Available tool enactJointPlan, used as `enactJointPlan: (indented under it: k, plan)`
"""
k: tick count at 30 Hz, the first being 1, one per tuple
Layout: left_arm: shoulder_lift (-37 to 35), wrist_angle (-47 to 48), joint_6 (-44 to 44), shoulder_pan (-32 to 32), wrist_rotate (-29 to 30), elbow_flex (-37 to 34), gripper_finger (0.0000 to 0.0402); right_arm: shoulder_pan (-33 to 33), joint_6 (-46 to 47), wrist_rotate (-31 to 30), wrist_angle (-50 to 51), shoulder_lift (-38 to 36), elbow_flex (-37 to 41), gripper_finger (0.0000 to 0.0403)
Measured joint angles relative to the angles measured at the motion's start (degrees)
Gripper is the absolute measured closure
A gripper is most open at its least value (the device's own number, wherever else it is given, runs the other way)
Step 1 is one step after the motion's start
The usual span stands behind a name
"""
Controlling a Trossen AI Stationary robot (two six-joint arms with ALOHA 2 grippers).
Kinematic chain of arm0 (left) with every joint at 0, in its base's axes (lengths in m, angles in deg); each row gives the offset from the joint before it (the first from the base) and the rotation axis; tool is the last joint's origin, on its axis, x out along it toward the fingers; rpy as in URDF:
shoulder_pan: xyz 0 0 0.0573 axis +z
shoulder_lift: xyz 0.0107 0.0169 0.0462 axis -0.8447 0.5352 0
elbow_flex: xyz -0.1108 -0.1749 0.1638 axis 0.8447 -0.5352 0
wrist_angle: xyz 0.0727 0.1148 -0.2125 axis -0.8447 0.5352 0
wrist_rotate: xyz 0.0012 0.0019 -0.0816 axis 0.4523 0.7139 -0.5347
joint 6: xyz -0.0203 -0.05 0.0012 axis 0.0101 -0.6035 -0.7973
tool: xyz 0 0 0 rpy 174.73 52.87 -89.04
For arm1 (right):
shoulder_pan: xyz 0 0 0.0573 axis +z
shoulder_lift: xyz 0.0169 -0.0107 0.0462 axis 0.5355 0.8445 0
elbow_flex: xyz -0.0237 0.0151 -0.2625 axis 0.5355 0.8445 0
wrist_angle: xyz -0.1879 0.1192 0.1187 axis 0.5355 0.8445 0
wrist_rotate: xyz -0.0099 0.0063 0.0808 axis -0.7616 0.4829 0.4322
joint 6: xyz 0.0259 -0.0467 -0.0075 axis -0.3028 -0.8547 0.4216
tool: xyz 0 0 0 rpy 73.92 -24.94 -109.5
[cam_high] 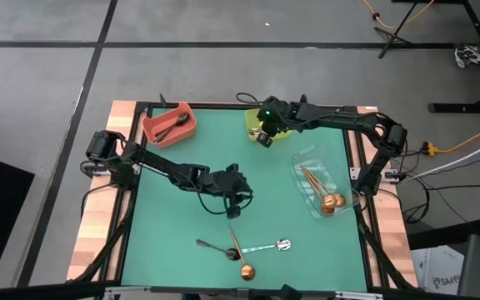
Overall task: Sort silverware by color (type)
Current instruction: Put the black spoon into the orange bin
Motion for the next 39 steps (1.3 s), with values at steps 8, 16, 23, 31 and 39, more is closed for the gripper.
enactJointPlan:
  k: [8, 16, 23, 31, 39]
  plan:
    - [-0.78, 8.95, -2.83, -3.45, -6.74, 0.04, 0.0321, 0.00, 0.00, 0.00, 0.49, 0.00, 0.00, 0.0322]
    - [-0.79, 18.20, -5.63, -9.01, -10.44, 0.03, 0.0321, 0.00, -0.01, 0.00, 0.31, 0.00, 0.00, 0.0322]
    - [-0.77, 18.76, -12.16, -11.86, -9.88, 0.02, 0.0321, 0.00, 0.01, 0.00, 0.29, 0.00, 0.00, 0.0322]
    - [-0.73, 20.34, -12.41, -13.88, -9.81, 0.02, 0.0321, 0.00, -0.01, 0.00, 0.26, 0.00, 0.00, 0.0322]
    - [-0.70, 20.94, -12.94, -18.20, -9.33, -0.02, 0.0321, 0.00, -0.01, 0.00, 0.26, 0.00, 0.00, 0.0322]
